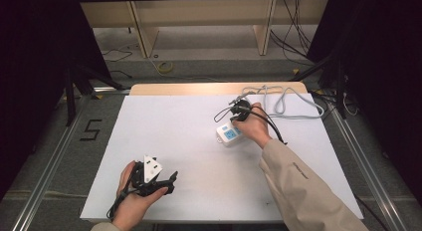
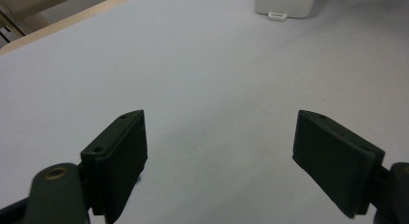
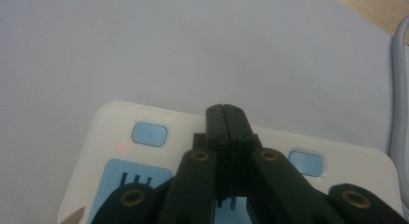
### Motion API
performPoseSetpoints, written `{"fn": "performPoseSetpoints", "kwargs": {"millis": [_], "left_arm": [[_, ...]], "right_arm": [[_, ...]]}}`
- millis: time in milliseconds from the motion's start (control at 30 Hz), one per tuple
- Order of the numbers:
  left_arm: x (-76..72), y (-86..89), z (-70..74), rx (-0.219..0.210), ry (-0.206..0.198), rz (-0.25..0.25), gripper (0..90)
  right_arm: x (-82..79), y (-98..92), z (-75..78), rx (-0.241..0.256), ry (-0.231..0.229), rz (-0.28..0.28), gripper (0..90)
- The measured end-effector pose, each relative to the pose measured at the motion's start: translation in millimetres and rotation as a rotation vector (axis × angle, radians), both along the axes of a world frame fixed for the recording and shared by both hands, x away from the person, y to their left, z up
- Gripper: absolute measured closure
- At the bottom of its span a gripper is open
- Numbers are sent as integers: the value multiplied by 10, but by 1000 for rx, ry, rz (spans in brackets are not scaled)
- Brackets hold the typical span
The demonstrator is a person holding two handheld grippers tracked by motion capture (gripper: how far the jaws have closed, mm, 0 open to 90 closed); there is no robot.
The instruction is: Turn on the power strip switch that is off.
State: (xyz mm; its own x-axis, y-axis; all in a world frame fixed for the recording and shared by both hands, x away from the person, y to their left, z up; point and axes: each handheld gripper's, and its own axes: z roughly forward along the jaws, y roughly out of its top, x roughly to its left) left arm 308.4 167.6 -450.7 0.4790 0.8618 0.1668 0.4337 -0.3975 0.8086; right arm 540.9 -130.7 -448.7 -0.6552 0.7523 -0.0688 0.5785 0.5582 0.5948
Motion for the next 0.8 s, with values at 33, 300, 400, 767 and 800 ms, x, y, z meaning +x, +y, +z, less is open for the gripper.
{"fn": "performPoseSetpoints", "kwargs": {"millis": [33, 300, 400, 767, 800], "left_arm": [[1, 2, 0, 1, -1, -1, 193], [2, 1, 1, 2, -1, -1, 193], [0, 1, 1, 0, 0, 2, 193], [0, 5, 3, 1, 4, 5, 194], [0, 6, 3, 1, 4, 5, 195]], "right_arm": [[-4, 7, 2, -3, 3, 9, 900], [-31, -2, 76, 10, -24, 19, 866], [-41, -34, 87, 8, -27, 16, 852], [-115, -130, 117, 43, -33, 7, 778], [-123, -141, 120, 48, -35, 10, 771]]}}
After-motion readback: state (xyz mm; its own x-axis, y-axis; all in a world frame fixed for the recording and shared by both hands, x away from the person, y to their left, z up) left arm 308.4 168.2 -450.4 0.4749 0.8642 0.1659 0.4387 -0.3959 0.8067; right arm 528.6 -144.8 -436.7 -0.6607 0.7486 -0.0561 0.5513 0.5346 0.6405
